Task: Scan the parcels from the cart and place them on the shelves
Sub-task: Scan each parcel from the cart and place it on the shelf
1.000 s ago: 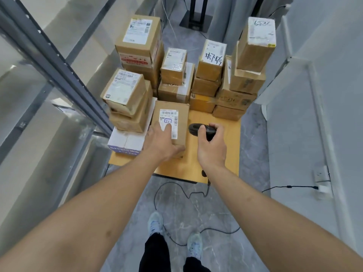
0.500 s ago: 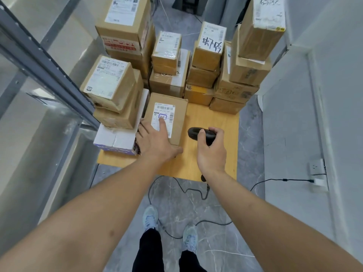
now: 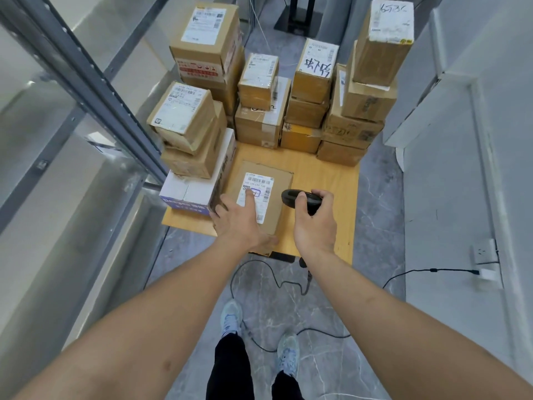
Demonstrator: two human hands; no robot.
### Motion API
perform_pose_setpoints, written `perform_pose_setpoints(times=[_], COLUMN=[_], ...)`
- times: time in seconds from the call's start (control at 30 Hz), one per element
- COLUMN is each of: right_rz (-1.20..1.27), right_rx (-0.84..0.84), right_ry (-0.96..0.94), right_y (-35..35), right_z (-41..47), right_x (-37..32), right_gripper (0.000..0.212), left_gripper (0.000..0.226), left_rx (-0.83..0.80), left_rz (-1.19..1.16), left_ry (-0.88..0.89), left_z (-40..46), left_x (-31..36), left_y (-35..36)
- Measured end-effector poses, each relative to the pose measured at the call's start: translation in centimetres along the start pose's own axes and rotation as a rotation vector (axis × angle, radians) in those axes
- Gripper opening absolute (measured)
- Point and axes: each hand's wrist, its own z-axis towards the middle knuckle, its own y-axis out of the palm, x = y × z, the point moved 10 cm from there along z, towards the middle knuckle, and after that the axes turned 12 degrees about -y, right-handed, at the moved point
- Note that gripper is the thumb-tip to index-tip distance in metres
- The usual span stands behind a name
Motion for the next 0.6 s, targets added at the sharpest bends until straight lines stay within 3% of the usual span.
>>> perform_pose_setpoints(times=[0.27,0.4,0.5,0.6], right_rz=[0.022,0.023,0.025,0.022], right_rx=[-0.024,-0.032,-0.043,-0.053], right_ry=[-0.011,-0.037,-0.05,-0.054], right_y=[-0.6,-0.6,-0.3,0.2], right_z=[-1.5,-1.5,-1.8,-2.1], right_x=[0.6,0.2,-0.2,-0.4], right_gripper=[0.027,0.027,0.028,0.029], left_gripper=[0.149,0.105,0.073,0.076], left_rx=[0.007,0.112,0.06,-0.076], left_rz=[-0.062,-0.3,-0.487,-0.731], left_ry=[-0.032,-0.057,-0.077,-0.121], left_z=[-2.5,-1.9,-0.9,0.3], left_x=[-1.5,-3.0,-4.8,-6.5], left_y=[2.8,1.8,2.4,4.5])
